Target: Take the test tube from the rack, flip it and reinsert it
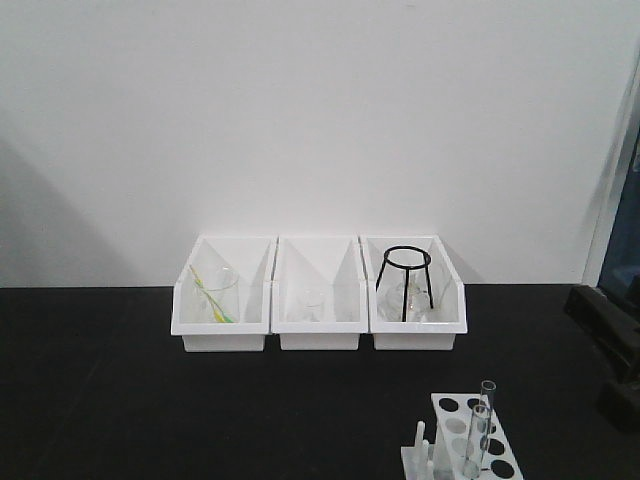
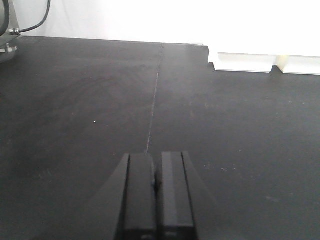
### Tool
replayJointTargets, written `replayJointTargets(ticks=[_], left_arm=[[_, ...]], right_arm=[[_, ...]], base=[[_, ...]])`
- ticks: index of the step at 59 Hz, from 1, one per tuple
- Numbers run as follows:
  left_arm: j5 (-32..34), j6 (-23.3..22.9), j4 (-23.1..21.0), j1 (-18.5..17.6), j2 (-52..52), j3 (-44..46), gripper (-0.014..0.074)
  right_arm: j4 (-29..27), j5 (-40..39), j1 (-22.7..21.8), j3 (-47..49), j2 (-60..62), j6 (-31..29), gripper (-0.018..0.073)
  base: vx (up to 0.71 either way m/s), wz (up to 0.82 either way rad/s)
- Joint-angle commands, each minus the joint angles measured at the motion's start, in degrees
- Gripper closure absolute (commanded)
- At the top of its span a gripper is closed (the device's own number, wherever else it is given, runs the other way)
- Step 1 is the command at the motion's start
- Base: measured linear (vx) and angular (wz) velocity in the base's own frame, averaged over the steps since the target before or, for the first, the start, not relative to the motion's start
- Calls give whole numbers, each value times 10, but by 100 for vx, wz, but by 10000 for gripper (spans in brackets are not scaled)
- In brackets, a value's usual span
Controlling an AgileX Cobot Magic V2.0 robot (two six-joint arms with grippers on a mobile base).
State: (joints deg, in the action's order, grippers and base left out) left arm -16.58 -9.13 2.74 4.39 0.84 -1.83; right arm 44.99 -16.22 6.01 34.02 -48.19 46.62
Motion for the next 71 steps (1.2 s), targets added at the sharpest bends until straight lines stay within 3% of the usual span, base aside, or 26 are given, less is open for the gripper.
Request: replayJointTargets(ticks=[1, 8, 12, 15, 19, 22, 26, 30, 35, 42, 58, 71], left_arm=[[50, 0, -3, -4, 6, 0, 603], [50, 0, -3, -4, 6, 0, 603], [50, 0, -3, -4, 6, 0, 603], [50, 0, -3, -4, 6, 0, 603], [50, 0, -3, -4, 6, 0, 603], [50, 0, -3, -4, 6, 0, 603], [50, 0, -3, -4, 6, 0, 603], [50, 0, -3, -4, 6, 0, 603], [50, 0, -3, -4, 6, 0, 603], [50, 0, -3, -4, 6, 0, 603], [50, 0, -3, -4, 6, 0, 603], [50, 0, -3, -4, 7, 0, 603]], right_arm=[[-6, -11, -2, 18, 5, -4, 149], [-11, 24, 0, 18, 10, -18, 211], [-35, 60, 5, 18, 22, -67, 267], [-77, 98, 6, 17, 39, -124, 320], [-177, 150, 7, 17, 64, -204, 390], [-262, 202, 7, 17, 92, -289, 440], [-332, 264, 3, 15, 134, -401, 513], [-370, 291, 2, 1, 178, -488, 575], [-405, 282, 1, -35, 229, -550, 573], [-428, 253, -3, -116, 317, -532, 573], [-377, 254, -3, -276, 497, -461, 571], [-372, 204, -3, -349, 495, -432, 571]], base=[[0, 0], [0, 0], [0, 0], [0, 0], [0, 0], [0, 0], [0, 0], [0, 0], [0, 0], [0, 0], [0, 0], [0, 0]])
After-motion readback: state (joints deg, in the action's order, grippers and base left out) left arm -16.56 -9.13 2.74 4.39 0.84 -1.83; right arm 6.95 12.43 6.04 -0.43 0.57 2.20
